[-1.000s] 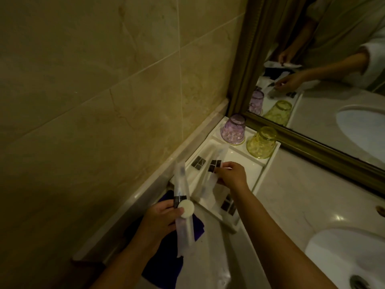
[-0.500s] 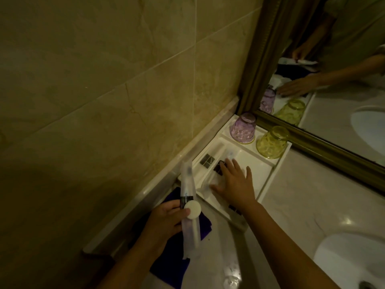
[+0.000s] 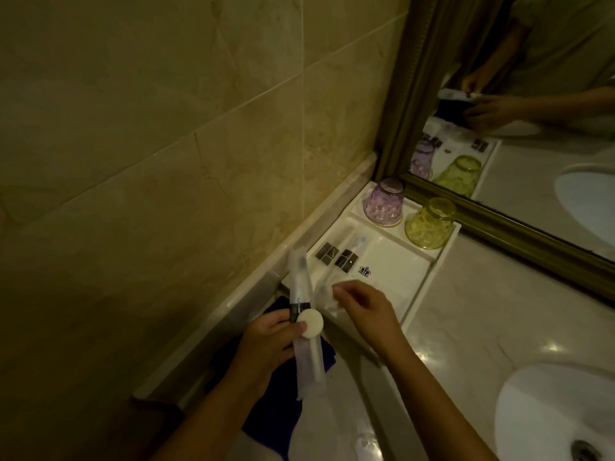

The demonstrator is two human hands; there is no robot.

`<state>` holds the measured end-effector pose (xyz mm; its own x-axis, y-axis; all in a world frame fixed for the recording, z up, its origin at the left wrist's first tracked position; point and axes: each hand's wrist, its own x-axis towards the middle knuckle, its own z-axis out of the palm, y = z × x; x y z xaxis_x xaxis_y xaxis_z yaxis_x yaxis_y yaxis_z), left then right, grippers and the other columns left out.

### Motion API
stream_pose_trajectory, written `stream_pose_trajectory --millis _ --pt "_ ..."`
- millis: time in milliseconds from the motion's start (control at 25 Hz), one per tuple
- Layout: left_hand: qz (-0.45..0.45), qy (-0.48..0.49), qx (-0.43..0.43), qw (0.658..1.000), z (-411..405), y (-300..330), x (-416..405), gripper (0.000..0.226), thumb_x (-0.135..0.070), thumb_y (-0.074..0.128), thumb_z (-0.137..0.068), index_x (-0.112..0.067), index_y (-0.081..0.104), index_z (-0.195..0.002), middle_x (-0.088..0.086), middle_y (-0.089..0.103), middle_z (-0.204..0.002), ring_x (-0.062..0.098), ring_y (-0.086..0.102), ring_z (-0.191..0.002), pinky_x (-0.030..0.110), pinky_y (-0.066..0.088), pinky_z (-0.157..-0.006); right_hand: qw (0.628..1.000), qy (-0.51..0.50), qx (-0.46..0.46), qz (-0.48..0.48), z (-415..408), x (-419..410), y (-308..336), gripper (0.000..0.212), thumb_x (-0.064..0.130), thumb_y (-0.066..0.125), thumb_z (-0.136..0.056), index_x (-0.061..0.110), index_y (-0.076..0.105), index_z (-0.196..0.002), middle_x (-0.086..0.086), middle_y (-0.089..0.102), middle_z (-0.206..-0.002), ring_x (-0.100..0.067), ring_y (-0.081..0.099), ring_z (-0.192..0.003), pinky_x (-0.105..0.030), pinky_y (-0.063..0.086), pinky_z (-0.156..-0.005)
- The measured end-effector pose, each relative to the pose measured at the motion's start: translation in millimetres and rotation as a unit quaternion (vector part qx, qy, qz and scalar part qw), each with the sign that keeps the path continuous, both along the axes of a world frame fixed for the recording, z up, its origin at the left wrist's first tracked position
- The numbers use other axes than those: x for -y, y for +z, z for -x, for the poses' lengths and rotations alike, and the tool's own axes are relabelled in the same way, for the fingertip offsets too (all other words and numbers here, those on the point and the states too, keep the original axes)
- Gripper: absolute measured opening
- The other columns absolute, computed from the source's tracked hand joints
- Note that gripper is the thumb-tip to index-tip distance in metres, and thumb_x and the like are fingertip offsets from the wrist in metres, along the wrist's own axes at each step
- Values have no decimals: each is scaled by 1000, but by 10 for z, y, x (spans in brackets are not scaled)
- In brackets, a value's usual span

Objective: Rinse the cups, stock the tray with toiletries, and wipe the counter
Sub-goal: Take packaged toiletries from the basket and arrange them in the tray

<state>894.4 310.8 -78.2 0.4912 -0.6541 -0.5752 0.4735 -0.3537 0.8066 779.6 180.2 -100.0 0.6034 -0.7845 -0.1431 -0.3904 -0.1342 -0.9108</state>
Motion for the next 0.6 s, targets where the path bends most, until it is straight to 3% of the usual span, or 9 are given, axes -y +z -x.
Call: stream_pose_trajectory --millis 120,400,600 --pt "35 -4 -11 999 86 16 79 20 1 60 -83 -3 65 -101 16 71 -96 20 71 -80 24 57 -62 996 42 15 -71 148 -211 120 5 24 69 -80 29 69 -81 8 70 -77 0 65 -73 -16 51 -64" --pt "60 -7 -19 998 226 -30 277 16 -7 59 -86 -8 69 -97 11 74 -91 21 71 -83 25 56 -61 985 -40 44 -159 330 -93 201 11 7 72 -76 16 69 -81 3 67 -71 -6 62 -66 -15 51 -62" --pt "57 23 -5 998 193 -52 399 14 1 57 -85 -5 69 -88 10 74 -79 17 71 -69 22 56 -55 978 -131 90 -135 475 433 194 14 -1 71 -74 10 70 -83 -1 63 -64 0 58 -51 -11 46 -50"
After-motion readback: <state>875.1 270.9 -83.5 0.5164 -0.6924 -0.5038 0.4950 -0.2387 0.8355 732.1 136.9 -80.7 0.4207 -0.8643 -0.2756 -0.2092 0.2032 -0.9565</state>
